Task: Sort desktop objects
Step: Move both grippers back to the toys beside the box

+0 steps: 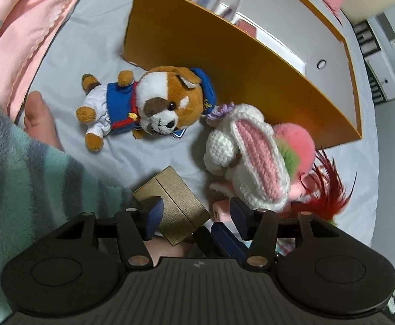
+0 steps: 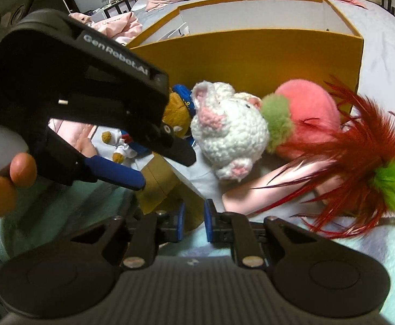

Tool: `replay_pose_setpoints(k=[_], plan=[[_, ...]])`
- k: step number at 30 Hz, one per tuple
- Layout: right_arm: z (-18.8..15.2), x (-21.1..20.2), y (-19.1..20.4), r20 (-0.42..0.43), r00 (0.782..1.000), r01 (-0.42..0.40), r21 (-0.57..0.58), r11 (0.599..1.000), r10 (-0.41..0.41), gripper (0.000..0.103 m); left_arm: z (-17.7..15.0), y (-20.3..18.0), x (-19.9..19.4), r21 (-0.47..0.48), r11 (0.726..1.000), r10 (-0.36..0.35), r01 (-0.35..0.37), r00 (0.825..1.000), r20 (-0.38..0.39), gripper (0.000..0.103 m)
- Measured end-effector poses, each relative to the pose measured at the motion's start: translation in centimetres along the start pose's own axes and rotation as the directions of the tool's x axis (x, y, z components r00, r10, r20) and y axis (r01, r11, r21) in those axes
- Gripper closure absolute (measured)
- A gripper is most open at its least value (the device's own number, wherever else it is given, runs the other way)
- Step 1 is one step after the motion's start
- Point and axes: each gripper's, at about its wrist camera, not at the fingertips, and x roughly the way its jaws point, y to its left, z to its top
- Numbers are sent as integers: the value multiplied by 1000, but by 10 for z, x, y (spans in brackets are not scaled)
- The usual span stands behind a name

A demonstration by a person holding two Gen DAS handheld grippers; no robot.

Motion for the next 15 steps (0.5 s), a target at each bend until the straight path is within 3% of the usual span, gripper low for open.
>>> replay_pose_setpoints(k=[5, 8, 15], plan=[[-1, 1, 1, -6, 1000, 12, -9, 1000, -12, 85, 2, 9, -5, -28, 999, -15, 15, 1000, 7, 38], [-1, 0, -3, 0, 1000, 1, 10, 1000, -1, 85, 4, 11, -4, -27, 999, -38, 37, 999, -28, 38], [1, -2, -5, 12, 1000, -6, 22, 1000, 5, 85, 6, 6, 2, 3, 1000, -5, 5, 997, -82, 35]])
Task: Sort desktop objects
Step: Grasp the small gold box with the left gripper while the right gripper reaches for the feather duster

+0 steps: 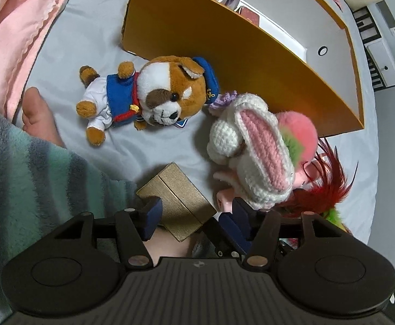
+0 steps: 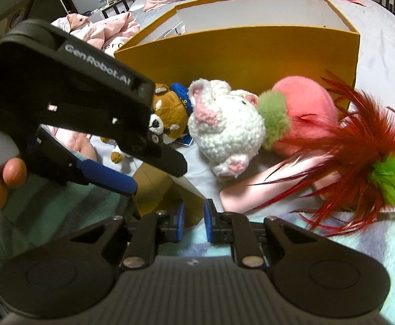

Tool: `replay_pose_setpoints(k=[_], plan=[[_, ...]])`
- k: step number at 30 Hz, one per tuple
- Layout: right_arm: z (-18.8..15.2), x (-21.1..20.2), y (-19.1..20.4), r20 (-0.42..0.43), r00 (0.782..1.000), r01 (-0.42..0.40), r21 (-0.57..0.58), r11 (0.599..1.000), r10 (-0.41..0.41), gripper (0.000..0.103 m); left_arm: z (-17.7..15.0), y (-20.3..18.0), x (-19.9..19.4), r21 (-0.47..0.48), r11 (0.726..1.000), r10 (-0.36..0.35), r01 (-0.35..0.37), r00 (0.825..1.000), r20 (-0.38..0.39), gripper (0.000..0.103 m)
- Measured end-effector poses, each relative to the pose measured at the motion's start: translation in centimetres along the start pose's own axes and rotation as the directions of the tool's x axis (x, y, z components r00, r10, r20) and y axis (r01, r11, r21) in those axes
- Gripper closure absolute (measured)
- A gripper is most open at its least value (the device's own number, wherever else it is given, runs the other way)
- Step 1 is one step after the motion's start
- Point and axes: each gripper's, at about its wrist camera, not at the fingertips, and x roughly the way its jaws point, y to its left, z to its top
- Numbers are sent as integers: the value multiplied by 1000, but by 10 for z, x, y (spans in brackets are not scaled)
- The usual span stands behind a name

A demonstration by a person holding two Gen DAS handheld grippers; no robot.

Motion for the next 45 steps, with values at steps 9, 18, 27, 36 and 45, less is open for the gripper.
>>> replay_pose_setpoints(k=[9, 18, 27, 36, 45], plan=[[7, -4, -7, 53, 998, 36, 40, 999, -38, 85, -9, -7, -14, 46, 999, 23, -24, 1000, 15, 36], [15, -1, -1, 65, 997, 29, 53, 998, -33, 84, 0, -7, 5, -45, 996, 79, -79, 997, -11, 36], [8, 3, -7, 8, 1000, -30, 20, 999, 30, 88, 5, -5, 15, -137, 984, 112, -111, 994, -5, 33], [3, 3, -1, -17, 998, -57, -19, 998, 57, 88, 8, 0, 29, -138, 986, 91, -95, 995, -34, 33], [15, -57, -20, 102, 991, 83, 31, 996, -86, 87, 1, -33, 33, 337, 934, 145, -124, 989, -39, 34]])
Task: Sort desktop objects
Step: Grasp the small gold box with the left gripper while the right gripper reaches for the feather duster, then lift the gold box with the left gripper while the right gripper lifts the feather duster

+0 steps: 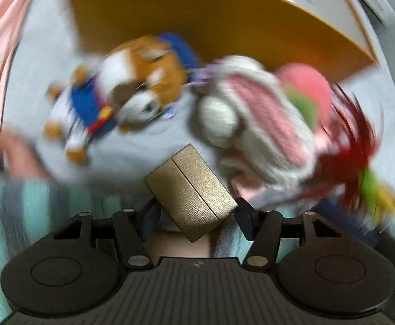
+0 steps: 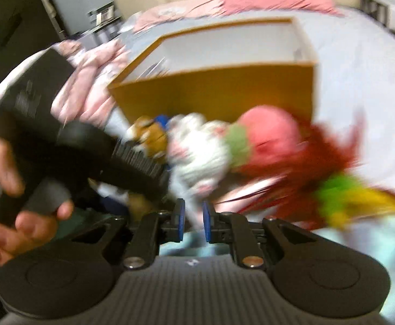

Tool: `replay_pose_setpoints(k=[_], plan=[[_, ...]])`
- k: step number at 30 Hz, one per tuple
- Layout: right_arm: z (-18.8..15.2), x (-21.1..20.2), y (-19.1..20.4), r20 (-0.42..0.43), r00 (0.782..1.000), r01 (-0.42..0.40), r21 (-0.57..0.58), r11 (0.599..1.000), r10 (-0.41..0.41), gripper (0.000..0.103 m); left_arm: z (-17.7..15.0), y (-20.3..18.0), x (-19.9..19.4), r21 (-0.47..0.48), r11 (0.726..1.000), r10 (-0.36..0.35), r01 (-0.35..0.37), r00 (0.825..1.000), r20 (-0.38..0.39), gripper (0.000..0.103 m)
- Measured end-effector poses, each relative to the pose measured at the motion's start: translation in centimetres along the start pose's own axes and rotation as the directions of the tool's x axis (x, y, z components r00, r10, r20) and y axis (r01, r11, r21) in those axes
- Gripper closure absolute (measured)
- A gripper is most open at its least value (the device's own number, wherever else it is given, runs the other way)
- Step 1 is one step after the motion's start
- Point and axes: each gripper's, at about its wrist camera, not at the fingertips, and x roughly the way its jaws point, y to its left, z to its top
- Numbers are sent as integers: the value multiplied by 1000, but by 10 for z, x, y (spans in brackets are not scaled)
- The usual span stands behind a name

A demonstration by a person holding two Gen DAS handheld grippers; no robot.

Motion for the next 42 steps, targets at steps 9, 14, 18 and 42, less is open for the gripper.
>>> replay_pose_setpoints(k=[9, 14, 18, 42], plan=[[31, -41, -46, 54, 969, 236, 84, 968, -241, 51, -4, -25, -3, 402, 905, 110, -136, 990, 88, 37], [29, -21, -66, -89, 960, 272, 94, 958, -265, 40, -10, -9, -8, 318, 944, 59, -85, 994, 91, 38], [35, 0, -69, -119, 958, 274, 97, 957, -262, 40, -12, 9, -22, 163, 986, -37, 18, 993, 112, 34], [21, -36, -78, 132, 947, 252, 253, 934, -292, 102, -17, 9, -33, -11, 1000, -1, 4, 980, 199, 50]])
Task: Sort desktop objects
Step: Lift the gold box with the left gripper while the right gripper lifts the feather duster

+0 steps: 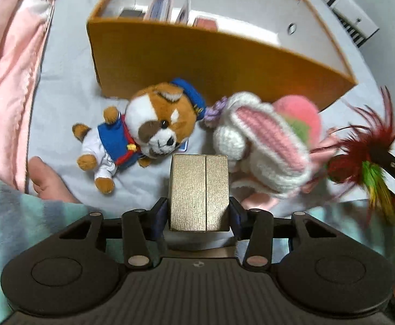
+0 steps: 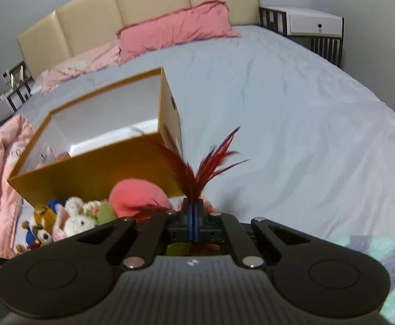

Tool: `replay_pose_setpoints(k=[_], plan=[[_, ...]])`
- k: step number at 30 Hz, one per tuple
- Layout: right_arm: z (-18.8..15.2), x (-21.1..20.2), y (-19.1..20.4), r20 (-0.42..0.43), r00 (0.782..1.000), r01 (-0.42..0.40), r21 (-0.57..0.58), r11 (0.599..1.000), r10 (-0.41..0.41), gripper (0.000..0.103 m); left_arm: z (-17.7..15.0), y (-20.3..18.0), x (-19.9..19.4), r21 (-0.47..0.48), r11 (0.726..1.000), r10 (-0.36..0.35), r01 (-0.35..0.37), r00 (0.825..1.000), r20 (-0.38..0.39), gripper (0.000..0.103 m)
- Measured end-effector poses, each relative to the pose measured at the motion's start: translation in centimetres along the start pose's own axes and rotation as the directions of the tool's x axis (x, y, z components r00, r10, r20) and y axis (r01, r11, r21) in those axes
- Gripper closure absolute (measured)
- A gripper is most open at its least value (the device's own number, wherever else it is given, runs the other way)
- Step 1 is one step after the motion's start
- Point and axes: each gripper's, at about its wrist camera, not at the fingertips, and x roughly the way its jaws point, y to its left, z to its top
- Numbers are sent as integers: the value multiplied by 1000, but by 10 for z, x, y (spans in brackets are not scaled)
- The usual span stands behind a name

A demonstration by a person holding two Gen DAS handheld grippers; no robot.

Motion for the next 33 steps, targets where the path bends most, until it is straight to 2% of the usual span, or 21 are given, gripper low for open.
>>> replay_pose_setpoints(k=[5, 8, 10, 13, 17, 21, 24, 28, 33], plan=[[11, -24, 3, 82, 995, -47, -2, 999, 47, 102, 5, 3, -43, 38, 997, -75, 73, 996, 50, 50], [23, -38, 8, 143, 985, -89, -22, 996, 91, 102, 11, -8, -69, 74, 988, -143, 137, 985, 91, 50], [33, -45, 14, 167, 977, -129, -33, 991, 132, 102, 12, -18, -69, 100, 982, -174, 163, 978, 117, 50], [49, -51, 25, 197, 962, -183, -58, 981, 191, 102, 38, -29, -89, 129, 973, -210, 192, 966, 150, 50], [73, -51, 40, 227, 939, -245, -83, 966, 257, 102, 71, -35, -96, 146, 965, -246, 220, 949, 196, 50], [93, -44, 54, 276, 923, -252, -96, 963, 269, 102, 108, -42, -92, 130, 963, -260, 235, 939, 226, 50], [103, -29, 63, 288, 920, -247, -106, 963, 267, 102, 131, -48, -72, 123, 969, -239, 217, 946, 217, 50], [108, 2, 74, 275, 931, -210, -133, 969, 240, 102, 152, -56, -34, 133, 982, -153, 131, 973, 173, 50], [115, 43, 70, 239, 944, -211, -91, 973, 228, 102, 165, -56, -4, 154, 983, -114, 101, 990, 80, 50]])
